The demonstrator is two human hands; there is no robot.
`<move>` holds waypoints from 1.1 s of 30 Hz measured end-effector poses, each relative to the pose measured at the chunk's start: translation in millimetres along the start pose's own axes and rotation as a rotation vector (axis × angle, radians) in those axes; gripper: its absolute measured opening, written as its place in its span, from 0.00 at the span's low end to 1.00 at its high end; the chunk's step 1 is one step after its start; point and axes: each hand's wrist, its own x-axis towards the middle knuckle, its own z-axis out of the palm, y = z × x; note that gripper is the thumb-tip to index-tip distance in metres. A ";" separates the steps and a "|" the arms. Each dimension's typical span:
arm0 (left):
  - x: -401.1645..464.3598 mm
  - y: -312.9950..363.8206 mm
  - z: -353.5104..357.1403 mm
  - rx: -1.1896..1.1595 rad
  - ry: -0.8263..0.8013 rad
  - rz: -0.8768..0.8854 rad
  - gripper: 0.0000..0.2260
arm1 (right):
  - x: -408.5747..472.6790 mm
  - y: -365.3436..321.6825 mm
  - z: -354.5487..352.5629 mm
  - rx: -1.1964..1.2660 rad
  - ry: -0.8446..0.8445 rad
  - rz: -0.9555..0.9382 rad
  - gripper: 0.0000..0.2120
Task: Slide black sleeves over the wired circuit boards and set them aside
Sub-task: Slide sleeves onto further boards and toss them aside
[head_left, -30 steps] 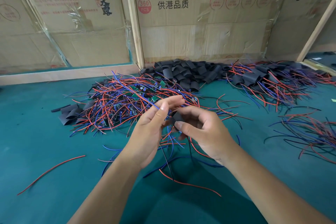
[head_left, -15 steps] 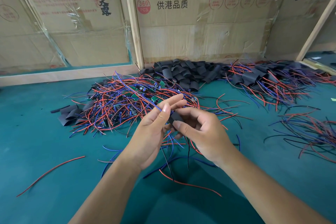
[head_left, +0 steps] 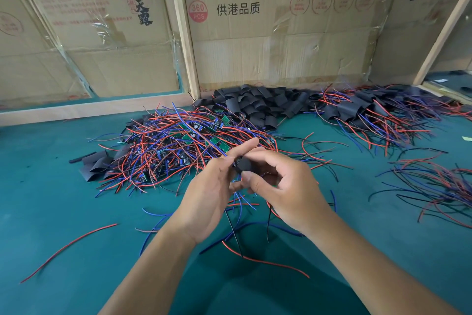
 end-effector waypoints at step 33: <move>0.8 5.3 5.0 0.008 0.394 0.161 0.14 | 2.3 1.0 -7.1 -0.373 0.123 -0.251 0.12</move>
